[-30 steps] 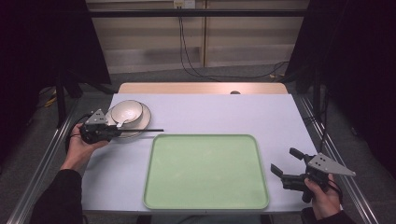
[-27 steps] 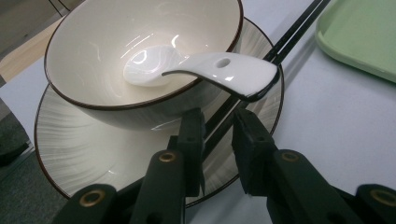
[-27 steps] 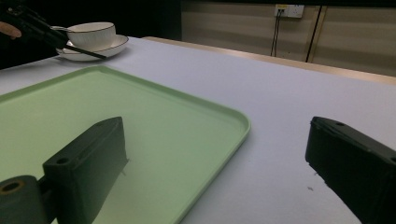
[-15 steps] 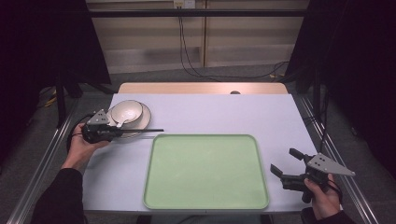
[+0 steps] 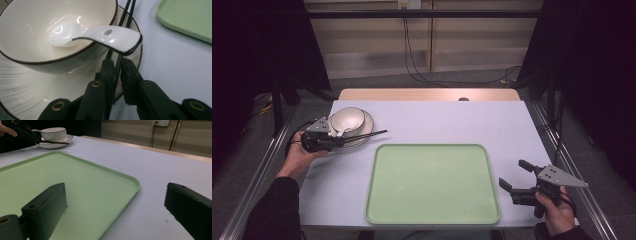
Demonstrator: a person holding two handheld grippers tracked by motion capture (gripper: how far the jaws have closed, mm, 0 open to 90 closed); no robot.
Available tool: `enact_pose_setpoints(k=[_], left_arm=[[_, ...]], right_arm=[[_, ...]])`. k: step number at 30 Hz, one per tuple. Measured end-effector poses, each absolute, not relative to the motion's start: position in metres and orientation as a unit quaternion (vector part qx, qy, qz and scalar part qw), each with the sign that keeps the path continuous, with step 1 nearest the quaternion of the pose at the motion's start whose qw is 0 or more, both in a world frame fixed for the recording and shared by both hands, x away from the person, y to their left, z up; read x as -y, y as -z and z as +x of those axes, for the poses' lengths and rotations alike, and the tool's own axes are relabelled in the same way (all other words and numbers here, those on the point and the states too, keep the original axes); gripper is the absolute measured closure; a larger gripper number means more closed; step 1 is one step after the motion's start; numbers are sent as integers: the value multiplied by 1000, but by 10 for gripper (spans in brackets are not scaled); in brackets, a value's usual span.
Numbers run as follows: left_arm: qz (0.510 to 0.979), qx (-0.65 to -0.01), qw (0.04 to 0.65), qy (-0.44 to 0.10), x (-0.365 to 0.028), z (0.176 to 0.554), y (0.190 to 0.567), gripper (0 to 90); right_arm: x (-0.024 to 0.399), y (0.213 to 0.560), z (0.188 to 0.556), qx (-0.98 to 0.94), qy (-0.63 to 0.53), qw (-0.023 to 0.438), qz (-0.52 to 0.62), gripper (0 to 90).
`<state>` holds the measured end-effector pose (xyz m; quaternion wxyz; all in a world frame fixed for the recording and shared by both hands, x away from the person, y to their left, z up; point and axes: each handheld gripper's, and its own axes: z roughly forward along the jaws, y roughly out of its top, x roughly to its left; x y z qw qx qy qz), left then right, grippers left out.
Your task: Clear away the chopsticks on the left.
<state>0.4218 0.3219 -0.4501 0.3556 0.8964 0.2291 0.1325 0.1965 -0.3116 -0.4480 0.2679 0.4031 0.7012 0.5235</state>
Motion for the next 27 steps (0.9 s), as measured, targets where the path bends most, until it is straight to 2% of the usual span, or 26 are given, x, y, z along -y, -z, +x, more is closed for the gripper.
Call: enact_pose_setpoints(k=[9, 27], left_arm=[[907, -224, 343, -102, -316, 422, 442, 859], [879, -251, 392, -99, -322, 403, 432, 860]], right_arm=[[312, 448, 197, -699, -523, 268, 407, 41], [312, 448, 195, -693, -536, 287, 387, 32]])
